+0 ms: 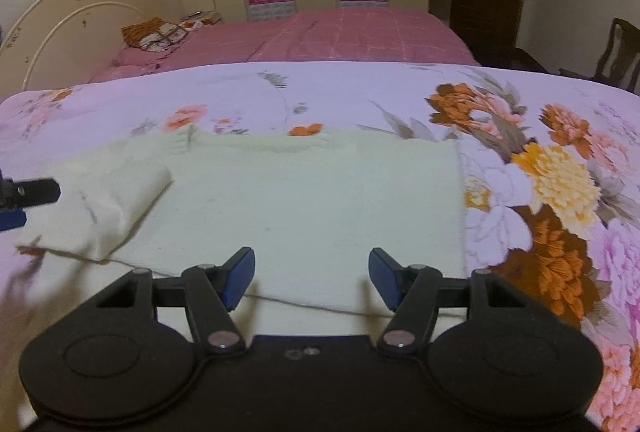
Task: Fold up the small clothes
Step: 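Close the right tool on the folded sleeve cuff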
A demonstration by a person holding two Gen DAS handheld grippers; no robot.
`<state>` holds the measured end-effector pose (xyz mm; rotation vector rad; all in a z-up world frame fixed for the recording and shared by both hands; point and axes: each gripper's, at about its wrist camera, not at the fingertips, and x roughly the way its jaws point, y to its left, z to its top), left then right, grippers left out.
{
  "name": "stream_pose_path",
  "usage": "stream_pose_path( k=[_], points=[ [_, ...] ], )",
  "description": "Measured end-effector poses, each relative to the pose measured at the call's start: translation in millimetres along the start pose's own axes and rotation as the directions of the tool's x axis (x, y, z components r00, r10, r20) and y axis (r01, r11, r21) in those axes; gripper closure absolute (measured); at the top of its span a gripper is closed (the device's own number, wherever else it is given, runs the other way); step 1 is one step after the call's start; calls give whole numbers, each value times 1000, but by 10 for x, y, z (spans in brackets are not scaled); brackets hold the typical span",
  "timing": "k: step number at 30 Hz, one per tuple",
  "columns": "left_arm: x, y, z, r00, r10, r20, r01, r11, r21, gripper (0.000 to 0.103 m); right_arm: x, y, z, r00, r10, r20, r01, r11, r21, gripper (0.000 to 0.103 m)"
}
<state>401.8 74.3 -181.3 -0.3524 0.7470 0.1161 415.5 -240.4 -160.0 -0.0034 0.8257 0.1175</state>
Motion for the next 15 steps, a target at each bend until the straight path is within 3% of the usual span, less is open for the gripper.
stream_pose_path(
  k=[5, 15],
  points=[
    [120, 166, -82, 998, 52, -39, -52, 999, -7, 10, 48, 291, 36, 999, 40, 3, -39, 998, -47, 37],
    [336, 270, -160, 994, 43, -99, -47, 998, -34, 10, 225, 978, 42, 996, 86, -12, -87, 985, -152, 37]
  ],
)
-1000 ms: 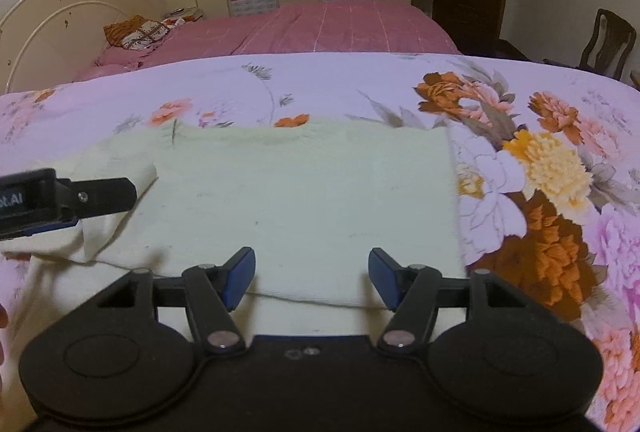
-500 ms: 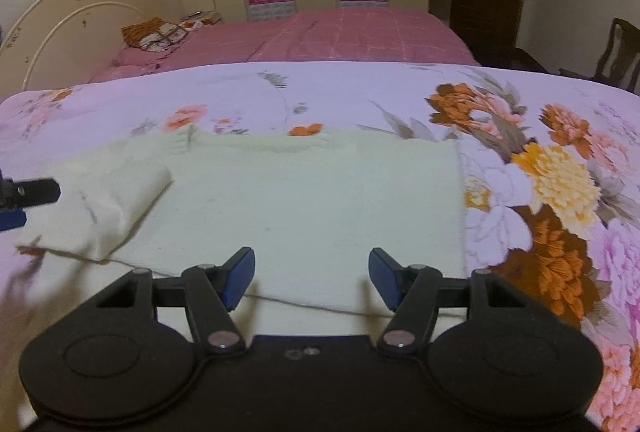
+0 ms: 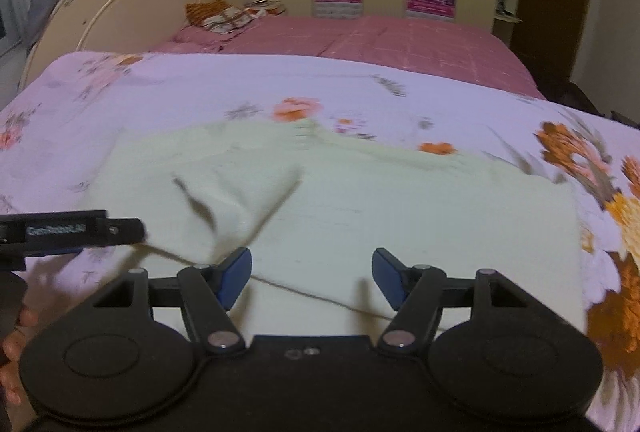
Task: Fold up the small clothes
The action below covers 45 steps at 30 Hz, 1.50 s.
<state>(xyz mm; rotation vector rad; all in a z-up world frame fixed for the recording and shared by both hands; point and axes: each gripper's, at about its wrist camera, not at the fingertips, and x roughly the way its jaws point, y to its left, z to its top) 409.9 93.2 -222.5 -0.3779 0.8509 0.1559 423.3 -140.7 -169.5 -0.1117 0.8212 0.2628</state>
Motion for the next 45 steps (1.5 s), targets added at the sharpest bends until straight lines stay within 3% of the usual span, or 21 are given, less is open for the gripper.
stream_pose_path(
  k=[6, 13, 15, 17, 19, 22, 25, 32, 33, 35, 37, 45],
  points=[
    [19, 24, 37, 1000, -5, -3, 5, 1000, 11, 10, 205, 286, 30, 999, -38, -9, 37, 996, -75, 37],
    [34, 31, 87, 1000, 9, -16, -8, 1000, 16, 10, 387, 566, 95, 1000, -22, -11, 21, 991, -132, 39],
    [42, 20, 100, 1000, 19, -18, -18, 1000, 21, 10, 462, 534, 125, 999, -16, -30, 13, 994, -105, 53],
    [62, 0, 111, 999, 32, -31, -31, 999, 29, 10, 474, 442, 162, 999, 13, -43, -14, 999, -36, 77],
    [76, -45, 104, 998, 50, -35, -48, 997, 58, 10, 417, 315, 202, 999, 32, -26, -30, 999, 41, 90],
    [85, -100, 98, 997, 70, -38, -66, 993, 98, 10, 303, 72, 230, 998, 57, 2, -57, 986, 155, 93],
    [87, -153, 94, 995, 86, -40, -80, 989, 121, 10, 183, -138, 190, 999, 32, 26, -37, 975, 218, 99],
    [88, -217, 87, 994, 105, -38, -98, 982, 162, 10, 194, -609, -56, 998, 7, -62, 17, 920, 391, 96],
    [88, -215, 82, 994, 105, -38, -98, 982, 163, 10, 184, -619, -60, 998, 2, -59, 21, 922, 387, 94],
    [88, -215, 83, 994, 105, -38, -98, 982, 163, 10, 136, -583, -43, 999, -8, -43, 23, 935, 354, 76],
    [79, -210, 84, 994, 104, -37, -97, 982, 160, 10, 124, -542, -5, 999, -7, -34, 18, 944, 330, 70],
    [66, -218, 96, 994, 102, -29, -96, 981, 170, 10, 186, -598, 15, 997, -62, -43, 72, 948, 309, 64]
  ],
)
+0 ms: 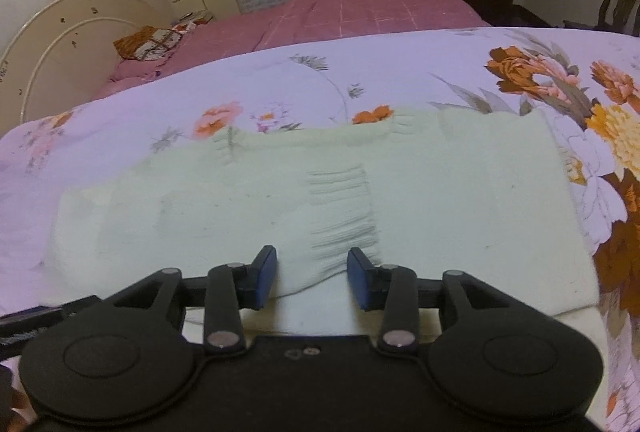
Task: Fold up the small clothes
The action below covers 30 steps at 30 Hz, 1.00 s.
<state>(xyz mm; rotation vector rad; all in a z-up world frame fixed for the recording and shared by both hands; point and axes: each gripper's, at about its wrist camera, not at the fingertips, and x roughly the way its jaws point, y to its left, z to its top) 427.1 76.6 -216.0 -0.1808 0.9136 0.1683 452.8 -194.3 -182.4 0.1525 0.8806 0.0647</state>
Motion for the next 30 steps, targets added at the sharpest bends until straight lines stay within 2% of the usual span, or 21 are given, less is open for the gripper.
stream_pose_path(
  k=[6, 9, 10, 11, 14, 19, 25, 30],
  points=[
    [4, -44, -8, 1000, 7, 4, -7, 1000, 8, 10, 46, -84, 52, 1000, -23, 18, 23, 1000, 11, 63],
    [1, -65, -6, 1000, 9, 6, -9, 1000, 14, 10, 69, -74, 55, 1000, -14, 19, 14, 1000, 5, 67],
    [-3, -66, -3, 1000, 8, 8, -8, 1000, 15, 10, 64, -62, 55, 1000, -10, 23, 10, 1000, -3, 73],
    [-7, -68, 0, 1000, 8, 11, -8, 1000, 16, 10, 63, -59, 56, 1000, -3, 26, 4, 1000, -8, 83],
    [-19, -64, 6, 1000, 5, 18, -5, 1000, 17, 10, 36, -92, 63, 999, 17, 35, -17, 1000, 2, 89],
    [-28, -67, 22, 1000, -1, 27, 0, 1000, 17, 10, -45, -114, 70, 997, 30, 77, -30, 1000, -1, 92],
    [-43, -105, 70, 999, -13, 51, 12, 1000, 21, 10, -220, -136, 80, 986, -19, 166, 30, 998, -60, 94],
    [-23, -161, 105, 998, -29, 61, 27, 999, 27, 10, -378, -368, 126, 975, -75, 211, 86, 995, -44, 94]
  ],
)
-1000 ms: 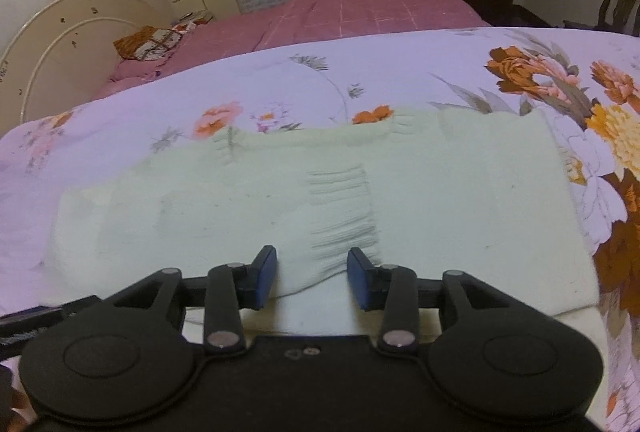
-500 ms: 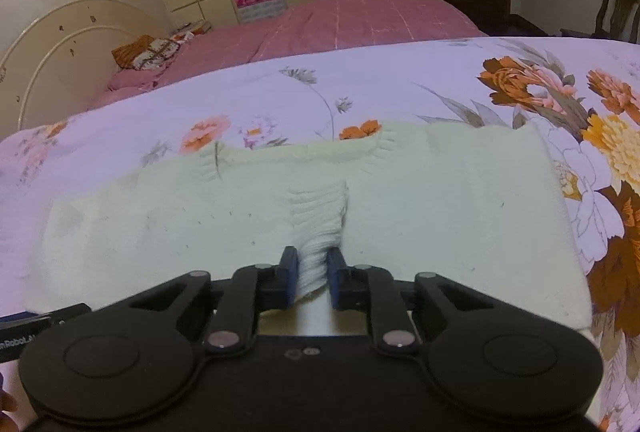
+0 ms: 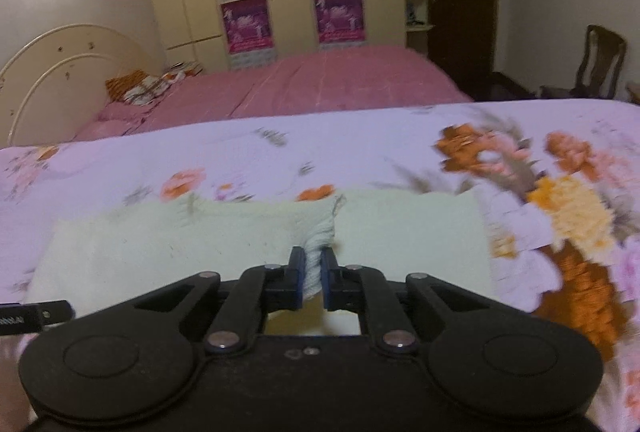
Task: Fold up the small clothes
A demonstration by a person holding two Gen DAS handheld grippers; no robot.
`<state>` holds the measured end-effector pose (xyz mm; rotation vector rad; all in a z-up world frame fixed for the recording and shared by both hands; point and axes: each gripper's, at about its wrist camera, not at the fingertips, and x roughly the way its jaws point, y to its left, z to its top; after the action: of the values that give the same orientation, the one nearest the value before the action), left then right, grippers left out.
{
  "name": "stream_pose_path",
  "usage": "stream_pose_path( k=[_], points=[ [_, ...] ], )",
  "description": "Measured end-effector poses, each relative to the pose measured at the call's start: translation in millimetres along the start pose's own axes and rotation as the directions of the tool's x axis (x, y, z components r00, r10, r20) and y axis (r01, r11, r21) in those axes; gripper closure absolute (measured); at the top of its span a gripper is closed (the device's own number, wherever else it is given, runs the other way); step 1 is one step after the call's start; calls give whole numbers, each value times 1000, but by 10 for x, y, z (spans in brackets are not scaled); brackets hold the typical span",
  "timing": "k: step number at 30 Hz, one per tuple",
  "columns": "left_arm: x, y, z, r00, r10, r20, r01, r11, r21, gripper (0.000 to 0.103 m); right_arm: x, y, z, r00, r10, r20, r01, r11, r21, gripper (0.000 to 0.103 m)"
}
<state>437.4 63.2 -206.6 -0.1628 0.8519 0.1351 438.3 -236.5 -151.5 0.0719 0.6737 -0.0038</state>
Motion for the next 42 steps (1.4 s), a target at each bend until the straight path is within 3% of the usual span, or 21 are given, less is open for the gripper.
stream_pose_path(
  k=[6, 11, 14, 19, 22, 24, 29, 32, 34, 37, 40, 42],
  points=[
    [76, -78, -46, 1000, -6, -21, 6, 1000, 8, 10, -67, -337, -41, 996, -88, -5, 88, 996, 17, 94],
    [129, -44, -72, 999, -10, -35, 10, 1000, -6, 10, 90, -552, -173, 987, -125, -96, 131, 990, 54, 94],
    [86, 2, -50, 1000, -14, -26, 14, 1000, -23, 10, 92, -561, -220, 984, -151, -93, 156, 986, 52, 91],
    [-22, 171, 71, 999, -23, 23, 25, 995, -99, 10, 43, -596, -177, 986, -148, -78, 152, 987, 50, 90],
    [11, 213, 152, 999, 4, 36, 0, 994, -106, 10, -21, -602, -115, 986, -162, -43, 164, 985, 45, 79],
    [52, 206, 172, 1000, 5, 30, -1, 994, -111, 10, -28, -596, -75, 989, -147, -29, 148, 988, 44, 79],
    [259, 6, 82, 1000, 14, -17, -15, 999, -34, 10, 112, -455, -94, 995, -77, -65, 78, 997, 12, 81],
    [293, -33, 27, 999, 34, 11, -34, 999, 17, 10, 270, -506, -178, 985, -111, -130, 112, 994, 3, 85],
    [273, -9, 53, 999, 32, -1, -32, 999, 9, 10, 291, -572, -211, 984, -129, -126, 129, 992, -11, 87],
    [169, 49, 70, 1000, 23, -8, -23, 999, -33, 10, 250, -620, -186, 980, -155, -128, 154, 988, -15, 86],
    [-56, -8, 37, 1000, -17, 21, 17, 1000, -23, 10, 82, -661, -156, 989, -94, -115, 101, 994, 52, 80],
    [-181, -100, -3, 998, -44, 38, 44, 999, 6, 10, -20, -587, -146, 992, -74, -99, 78, 996, 34, 79]
  ],
)
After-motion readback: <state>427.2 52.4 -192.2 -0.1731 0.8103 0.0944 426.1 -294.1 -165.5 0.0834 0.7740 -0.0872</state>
